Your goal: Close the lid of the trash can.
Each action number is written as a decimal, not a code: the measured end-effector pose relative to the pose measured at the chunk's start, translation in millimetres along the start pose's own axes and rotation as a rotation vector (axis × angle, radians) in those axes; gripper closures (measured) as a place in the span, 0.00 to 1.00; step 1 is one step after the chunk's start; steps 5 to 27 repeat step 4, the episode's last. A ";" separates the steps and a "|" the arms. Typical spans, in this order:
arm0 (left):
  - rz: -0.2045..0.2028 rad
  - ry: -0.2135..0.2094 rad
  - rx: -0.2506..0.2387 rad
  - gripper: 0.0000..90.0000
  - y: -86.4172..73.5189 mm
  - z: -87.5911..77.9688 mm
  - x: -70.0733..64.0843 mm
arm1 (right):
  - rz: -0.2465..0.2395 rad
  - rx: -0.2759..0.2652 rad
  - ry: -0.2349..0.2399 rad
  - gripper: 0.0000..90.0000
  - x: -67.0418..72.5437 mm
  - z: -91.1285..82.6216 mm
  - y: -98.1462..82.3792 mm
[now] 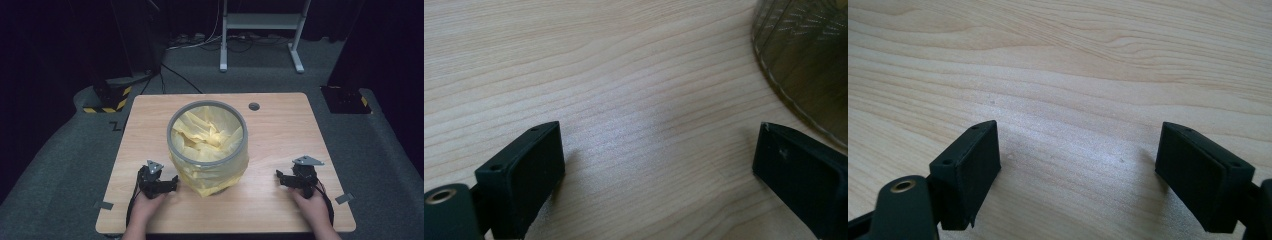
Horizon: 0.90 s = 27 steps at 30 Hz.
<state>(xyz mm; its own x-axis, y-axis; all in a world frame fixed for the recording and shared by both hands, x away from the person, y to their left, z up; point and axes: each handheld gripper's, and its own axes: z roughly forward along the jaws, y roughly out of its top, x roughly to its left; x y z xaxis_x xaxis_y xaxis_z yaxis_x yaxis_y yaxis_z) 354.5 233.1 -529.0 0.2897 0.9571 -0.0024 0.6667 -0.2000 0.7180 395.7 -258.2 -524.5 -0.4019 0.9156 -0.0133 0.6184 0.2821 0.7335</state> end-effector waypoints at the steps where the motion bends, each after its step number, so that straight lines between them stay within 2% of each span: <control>1: 0.000 0.000 0.000 0.07 0.0 0.0 0.0 | 0.000 0.000 0.000 0.20 0.0 0.0 0.0; 27: 0.000 -0.006 -0.001 0.07 -0.1 -0.1 0.6 | -0.001 0.000 0.000 0.20 0.0 0.0 0.0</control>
